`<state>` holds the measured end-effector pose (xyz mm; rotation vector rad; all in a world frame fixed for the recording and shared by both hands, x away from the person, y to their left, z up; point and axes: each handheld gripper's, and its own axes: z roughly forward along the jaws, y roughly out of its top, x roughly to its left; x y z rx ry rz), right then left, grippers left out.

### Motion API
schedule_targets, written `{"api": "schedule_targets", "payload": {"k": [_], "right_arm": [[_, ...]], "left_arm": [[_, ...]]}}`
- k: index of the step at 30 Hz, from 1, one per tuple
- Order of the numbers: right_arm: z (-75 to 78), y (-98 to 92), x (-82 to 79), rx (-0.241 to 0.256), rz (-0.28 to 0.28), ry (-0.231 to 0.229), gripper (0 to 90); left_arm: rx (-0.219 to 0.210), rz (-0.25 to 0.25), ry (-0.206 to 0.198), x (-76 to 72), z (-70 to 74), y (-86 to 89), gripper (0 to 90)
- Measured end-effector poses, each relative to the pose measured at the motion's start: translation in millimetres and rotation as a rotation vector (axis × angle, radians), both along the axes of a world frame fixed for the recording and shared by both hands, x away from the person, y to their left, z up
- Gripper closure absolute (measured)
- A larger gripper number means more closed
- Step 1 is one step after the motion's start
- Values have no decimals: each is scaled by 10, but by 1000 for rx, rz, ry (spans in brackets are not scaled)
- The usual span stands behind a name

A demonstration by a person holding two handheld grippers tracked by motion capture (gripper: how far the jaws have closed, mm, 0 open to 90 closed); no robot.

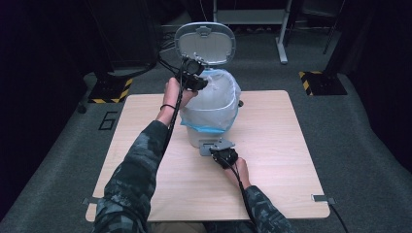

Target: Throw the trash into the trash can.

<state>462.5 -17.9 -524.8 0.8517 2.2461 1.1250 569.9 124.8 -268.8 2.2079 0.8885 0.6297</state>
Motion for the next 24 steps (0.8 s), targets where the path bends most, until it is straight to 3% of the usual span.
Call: {"api": "schedule_targets", "payload": {"k": [15,21,22,24], "right_arm": [[0,-2,1,-1,1,0,900],[-2,1,3,-1,-2,-3,900],[-2,0,3,-3,-1,-3,900],[0,-2,1,-1,1,0,900]], "left_arm": [[25,18,94,126,-135,-25,829],[33,7,113,157,-150,-55,826],[34,12,114,161,-145,-61,797],[22,47,107,162,-125,-68,489]]}}
